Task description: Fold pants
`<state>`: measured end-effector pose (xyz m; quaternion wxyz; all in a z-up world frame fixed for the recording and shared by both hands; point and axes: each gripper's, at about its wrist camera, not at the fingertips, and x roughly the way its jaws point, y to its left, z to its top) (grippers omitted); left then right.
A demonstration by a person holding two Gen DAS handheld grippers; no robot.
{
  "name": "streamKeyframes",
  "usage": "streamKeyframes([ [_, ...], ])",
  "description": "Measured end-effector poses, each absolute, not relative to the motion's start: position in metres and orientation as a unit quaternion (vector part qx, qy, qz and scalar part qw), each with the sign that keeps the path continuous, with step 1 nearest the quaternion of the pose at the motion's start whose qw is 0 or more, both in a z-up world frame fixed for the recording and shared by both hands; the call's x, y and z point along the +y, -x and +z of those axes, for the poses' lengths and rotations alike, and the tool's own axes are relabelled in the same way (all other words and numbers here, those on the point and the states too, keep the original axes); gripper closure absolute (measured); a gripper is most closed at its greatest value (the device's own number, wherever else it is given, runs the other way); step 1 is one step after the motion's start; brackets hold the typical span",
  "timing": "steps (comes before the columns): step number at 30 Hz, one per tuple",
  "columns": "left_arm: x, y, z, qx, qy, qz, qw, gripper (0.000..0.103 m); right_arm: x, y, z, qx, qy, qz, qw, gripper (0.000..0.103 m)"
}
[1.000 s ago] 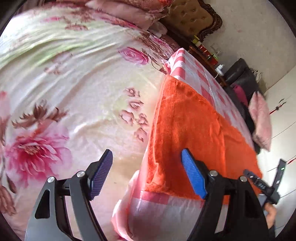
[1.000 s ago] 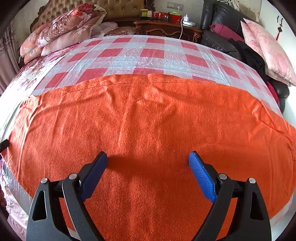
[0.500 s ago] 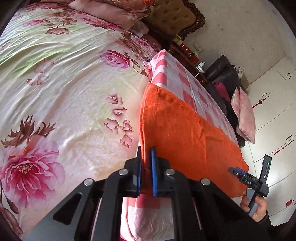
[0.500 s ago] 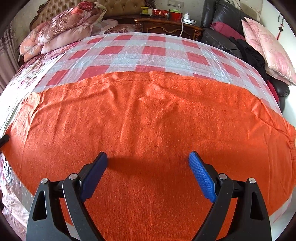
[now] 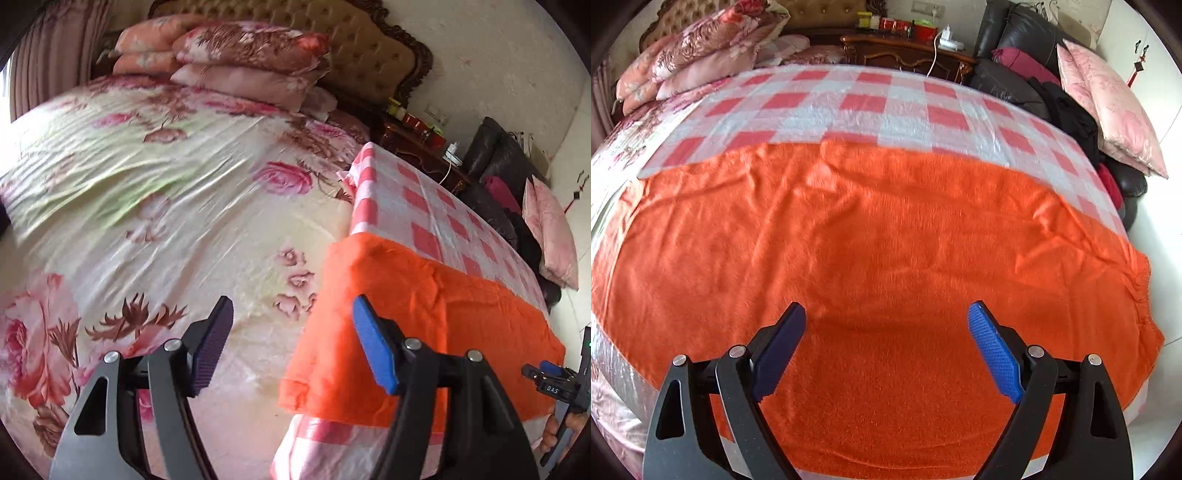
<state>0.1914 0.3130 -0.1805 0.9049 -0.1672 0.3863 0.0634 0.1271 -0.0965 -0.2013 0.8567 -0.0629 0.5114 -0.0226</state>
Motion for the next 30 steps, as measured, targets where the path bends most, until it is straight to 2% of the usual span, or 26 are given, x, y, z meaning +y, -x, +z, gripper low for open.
streamKeyframes([
  [5, 0.202, -0.22, -0.17, 0.392, 0.001, 0.008, 0.92, 0.034, -0.097, -0.125, -0.207, 0.51, 0.063, -0.02, 0.857, 0.015],
  [9, 0.133, -0.245, -0.192, 0.42, -0.045, -0.034, 0.906, 0.034, -0.102, -0.124, -0.208, 0.511, 0.05, -0.019, 0.858, 0.012],
  [12, 0.115, -0.258, -0.211, 0.44, -0.055, -0.041, 0.895, 0.033, -0.105, -0.125, -0.209, 0.512, 0.042, -0.015, 0.858, 0.012],
  [13, 0.115, -0.262, -0.216, 0.447, -0.056, -0.038, 0.892, 0.029, -0.105, -0.125, -0.209, 0.513, 0.041, -0.014, 0.858, 0.012],
  [14, 0.119, -0.265, -0.22, 0.45, -0.052, -0.033, 0.891, 0.019, -0.105, -0.125, -0.21, 0.512, 0.04, -0.013, 0.858, 0.012],
  [15, 0.126, -0.267, -0.222, 0.454, -0.042, -0.025, 0.89, 0.016, -0.106, -0.125, -0.21, 0.512, 0.039, -0.012, 0.858, 0.012],
  [20, 0.171, -0.267, -0.222, 0.462, -0.016, 0.008, 0.886, 0.01, -0.109, -0.125, -0.212, 0.512, 0.025, -0.004, 0.858, 0.012],
  [25, 0.227, -0.25, -0.213, 0.458, 0.009, 0.088, 0.884, 0.011, -0.108, -0.125, -0.211, 0.514, 0.028, -0.005, 0.857, 0.012],
  [30, 0.309, -0.2, -0.215, 0.44, 0.176, 0.106, 0.874, 0.012, -0.097, -0.118, -0.193, 0.489, 0.016, 0.038, 0.871, 0.014],
])
